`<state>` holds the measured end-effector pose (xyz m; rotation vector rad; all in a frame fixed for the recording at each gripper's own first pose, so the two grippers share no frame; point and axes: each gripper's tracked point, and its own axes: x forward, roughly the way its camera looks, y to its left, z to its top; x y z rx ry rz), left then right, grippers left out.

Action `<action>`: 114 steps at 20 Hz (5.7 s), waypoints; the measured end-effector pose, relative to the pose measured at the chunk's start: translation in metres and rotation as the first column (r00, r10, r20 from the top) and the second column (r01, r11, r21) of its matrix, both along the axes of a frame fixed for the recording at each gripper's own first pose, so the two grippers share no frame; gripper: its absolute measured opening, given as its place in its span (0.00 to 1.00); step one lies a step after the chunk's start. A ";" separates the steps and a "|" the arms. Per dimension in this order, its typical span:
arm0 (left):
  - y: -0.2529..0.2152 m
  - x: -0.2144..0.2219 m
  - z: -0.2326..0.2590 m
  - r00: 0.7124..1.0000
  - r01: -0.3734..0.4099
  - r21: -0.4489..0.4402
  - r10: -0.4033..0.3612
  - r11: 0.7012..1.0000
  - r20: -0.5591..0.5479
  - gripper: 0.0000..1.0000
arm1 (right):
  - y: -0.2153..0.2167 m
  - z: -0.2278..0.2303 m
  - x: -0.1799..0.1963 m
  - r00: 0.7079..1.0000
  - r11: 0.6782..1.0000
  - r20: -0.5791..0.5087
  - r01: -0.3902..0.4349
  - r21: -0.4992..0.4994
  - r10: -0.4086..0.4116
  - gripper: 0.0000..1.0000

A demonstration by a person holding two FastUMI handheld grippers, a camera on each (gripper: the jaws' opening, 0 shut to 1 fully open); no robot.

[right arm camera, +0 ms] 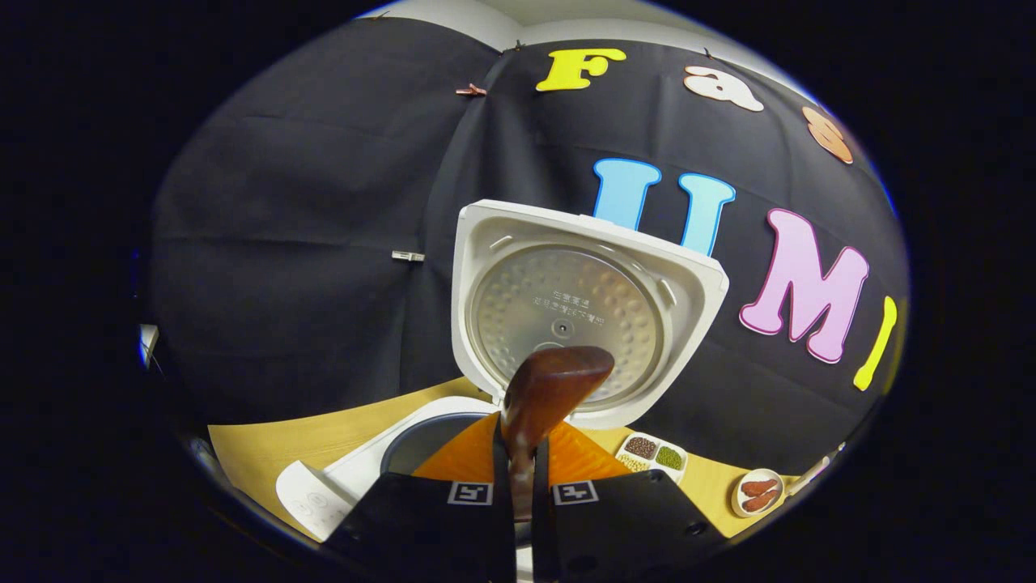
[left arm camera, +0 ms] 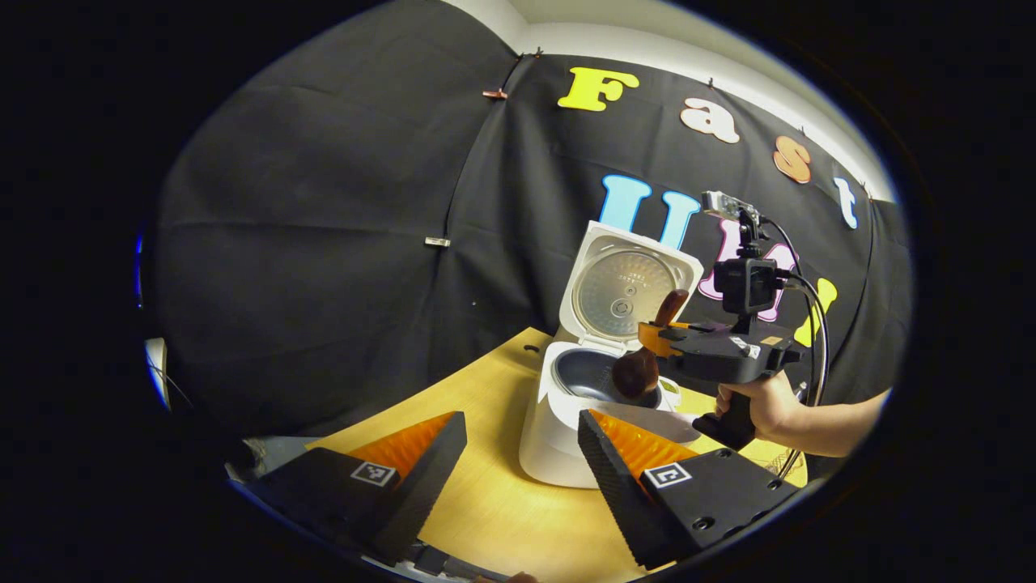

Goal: Close the left gripper, press the button to open the rice cooker; take a wooden spoon from the chopstick holder with the right hand, scoop a spoonful of rice and pour it into the rice cooker, then put the wooden spoon back into the chopstick holder.

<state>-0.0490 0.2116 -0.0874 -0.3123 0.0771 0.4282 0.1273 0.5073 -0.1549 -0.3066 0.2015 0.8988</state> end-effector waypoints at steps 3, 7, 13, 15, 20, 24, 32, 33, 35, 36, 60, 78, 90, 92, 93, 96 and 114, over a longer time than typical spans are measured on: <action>-0.005 0.000 0.004 1.000 0.013 0.011 -0.013 1.000 0.007 0.95 | -0.007 0.009 0.006 0.998 0.999 -0.045 0.040 0.031 -0.039 0.12; -0.015 0.001 0.008 0.999 0.033 0.045 -0.034 0.998 0.005 0.95 | -0.023 0.029 0.008 0.990 0.992 -0.108 0.095 0.079 -0.086 0.12; -0.042 0.018 0.020 0.994 0.108 0.084 -0.110 0.991 0.020 0.95 | -0.084 0.078 0.025 0.972 0.961 -0.167 0.198 0.194 -0.166 0.12; -0.055 0.026 0.022 0.990 0.137 0.098 -0.139 0.986 0.024 0.95 | -0.117 0.095 0.034 0.957 0.938 -0.203 0.252 0.238 -0.205 0.12; -0.092 0.050 0.026 0.974 0.222 0.120 -0.226 0.968 0.018 0.95 | -0.216 0.118 0.056 0.907 0.865 -0.278 0.395 0.309 -0.315 0.12; -0.125 0.067 0.028 0.958 0.284 0.103 -0.287 0.953 0.014 0.95 | -0.317 0.117 0.075 0.826 0.768 -0.341 0.552 0.325 -0.449 0.12; -0.160 0.097 0.040 0.955 0.295 0.084 -0.297 0.952 0.013 0.95 | -0.508 0.099 0.093 0.634 0.571 -0.407 0.772 0.280 -0.658 0.12; -0.160 0.100 0.041 0.958 0.284 0.078 -0.285 0.956 0.009 0.95 | -0.526 0.091 0.092 0.610 0.548 -0.420 0.791 0.272 -0.672 0.12; -0.161 0.104 0.041 0.965 0.262 0.053 -0.263 0.964 0.001 0.95 | -0.557 0.072 0.092 0.570 0.519 -0.447 0.819 0.244 -0.689 0.12; -0.161 0.106 0.042 0.969 0.247 0.037 -0.247 0.968 -0.005 0.95 | -0.570 0.063 0.092 0.555 0.509 -0.454 0.829 0.231 -0.697 0.12; -0.172 0.087 0.073 0.999 0.042 0.094 -0.040 0.995 -0.026 0.95 | -0.607 -0.102 0.126 0.410 0.505 -0.591 0.863 0.005 -0.694 0.26; -0.049 0.179 0.299 0.982 -0.027 0.303 -0.032 0.952 0.185 0.95 | -0.710 -0.027 0.016 0.388 0.408 -0.290 0.913 -0.012 -0.875 0.99; 0.013 0.349 0.270 0.988 0.153 0.116 -0.155 0.981 0.005 0.95 | -0.651 -0.031 -0.057 0.482 0.504 -0.238 0.863 -0.042 -0.843 0.99; 0.030 0.370 0.260 0.989 0.144 0.155 -0.138 0.977 -0.049 0.95 | -0.639 -0.037 -0.065 0.489 0.514 -0.237 0.856 -0.055 -0.840 0.99; 0.034 0.379 0.259 0.989 0.144 0.183 -0.134 0.973 -0.067 0.95 | -0.634 -0.039 -0.068 0.490 0.516 -0.242 0.854 -0.058 -0.838 0.99; 0.034 0.401 0.248 0.976 0.198 0.239 -0.171 0.951 -0.132 0.95 | -0.616 -0.034 -0.075 0.488 0.512 -0.251 0.858 -0.035 -0.836 0.99; -0.017 0.316 0.121 0.905 0.286 0.059 -0.250 0.956 -0.344 0.99 | -0.558 -0.040 -0.115 0.523 0.532 -0.254 0.846 0.035 -0.814 0.99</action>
